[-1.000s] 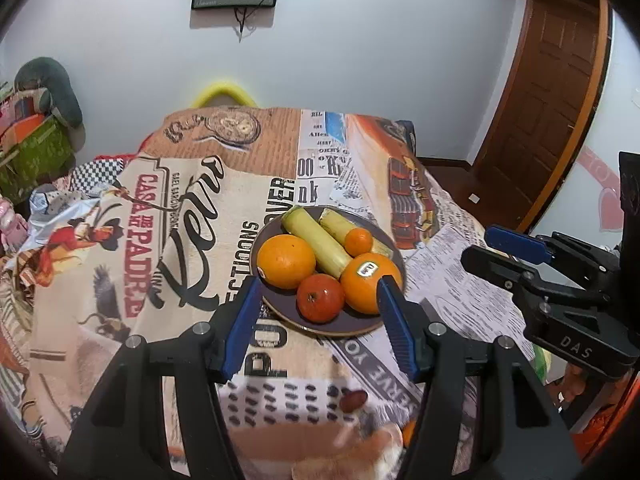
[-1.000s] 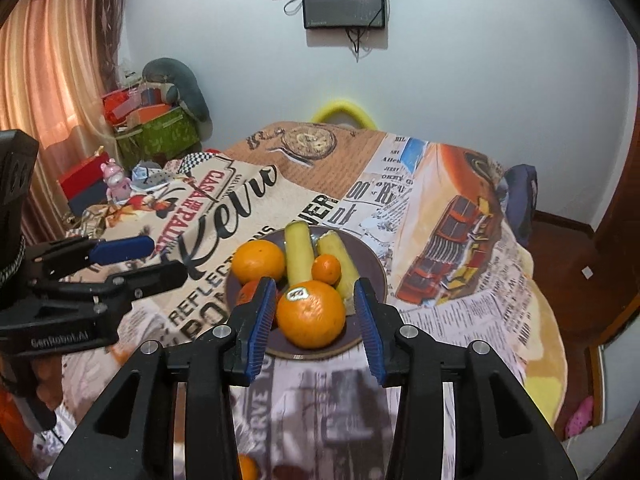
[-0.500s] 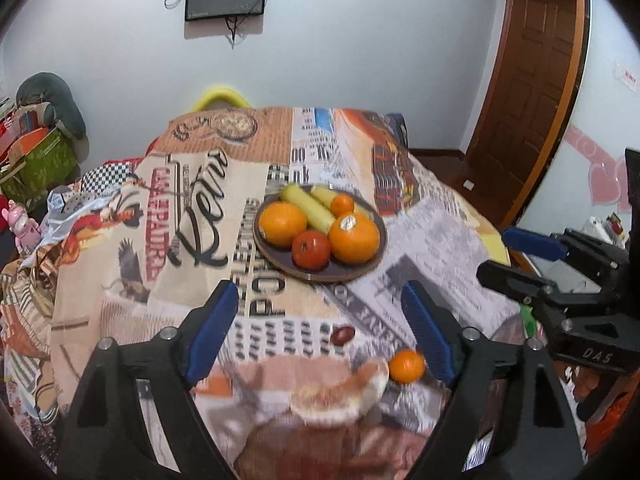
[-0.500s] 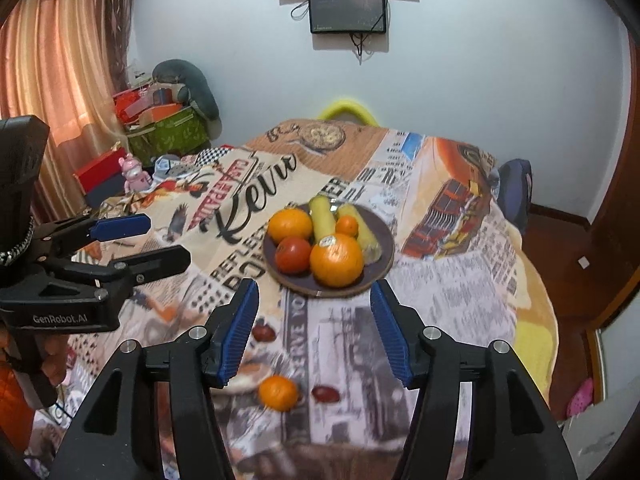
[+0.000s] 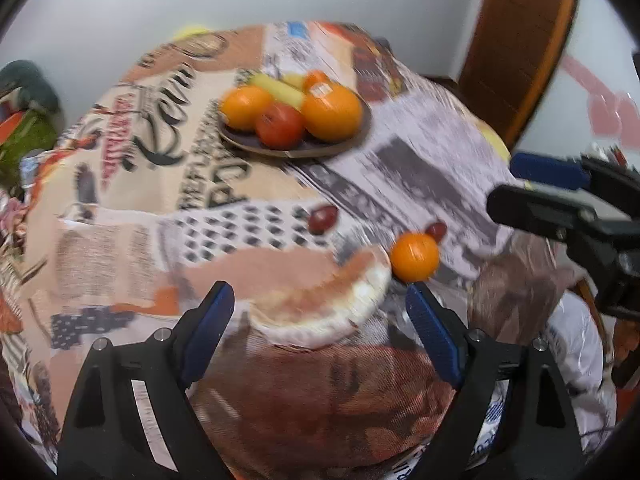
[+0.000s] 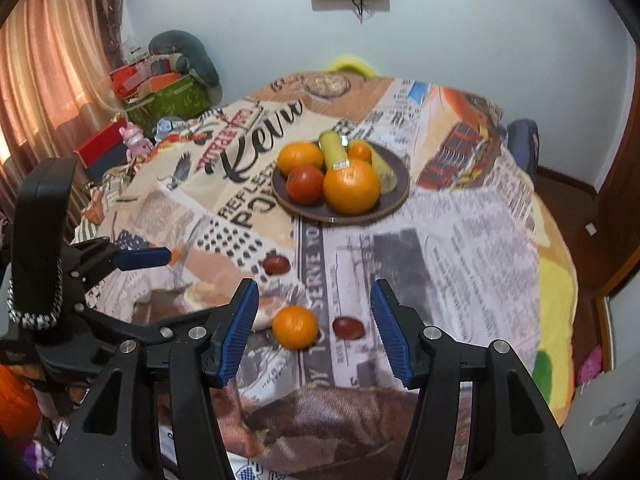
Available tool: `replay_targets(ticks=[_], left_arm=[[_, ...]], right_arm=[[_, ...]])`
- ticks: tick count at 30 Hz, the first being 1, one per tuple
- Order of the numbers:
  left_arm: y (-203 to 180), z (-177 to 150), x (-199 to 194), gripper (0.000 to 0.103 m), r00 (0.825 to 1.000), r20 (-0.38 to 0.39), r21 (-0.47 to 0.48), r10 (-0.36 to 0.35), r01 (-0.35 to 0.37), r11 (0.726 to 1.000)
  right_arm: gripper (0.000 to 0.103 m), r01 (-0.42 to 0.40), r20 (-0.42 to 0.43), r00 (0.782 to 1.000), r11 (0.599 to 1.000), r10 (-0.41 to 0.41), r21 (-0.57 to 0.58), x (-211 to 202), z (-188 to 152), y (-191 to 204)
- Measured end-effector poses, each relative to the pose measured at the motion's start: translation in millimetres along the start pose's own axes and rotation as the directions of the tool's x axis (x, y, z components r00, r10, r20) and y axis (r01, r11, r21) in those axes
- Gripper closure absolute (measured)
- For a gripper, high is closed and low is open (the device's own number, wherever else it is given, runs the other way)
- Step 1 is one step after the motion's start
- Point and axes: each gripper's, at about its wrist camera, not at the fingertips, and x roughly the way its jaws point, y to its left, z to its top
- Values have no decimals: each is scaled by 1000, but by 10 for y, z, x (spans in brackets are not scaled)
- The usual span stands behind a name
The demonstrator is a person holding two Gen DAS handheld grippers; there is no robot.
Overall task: Organize fruits
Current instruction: 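Move the left tool to the peeled citrus segment while the right tool approaches another tangerine, then close the left tool on the peeled segment while the right tool grips the tangerine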
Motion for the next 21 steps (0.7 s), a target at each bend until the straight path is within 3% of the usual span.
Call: replay_targets(ticks=[6, 10, 12, 18, 21], left_arm=[[-23, -44, 329, 15, 997, -61, 27, 53, -51, 998], [135, -15, 404, 16, 999, -40, -43, 26, -27, 999], [239, 14, 417, 28, 999, -31, -86, 34, -36, 996], [497, 58, 421, 54, 1000, -20, -193, 17, -20, 981], [505, 36, 424, 56, 1000, -16, -187, 13, -16, 982]], right_arm=[[48, -22, -47, 999, 999, 24, 31, 144, -101, -59], [48, -36, -72, 997, 999, 39, 40, 229, -145, -64], [48, -45, -85, 995, 998, 49, 42, 281, -158, -56], [51, -88, -131, 987, 996, 92, 33, 461, -189, 18], [59, -120, -172, 977, 992, 123, 29, 570, -222, 63]])
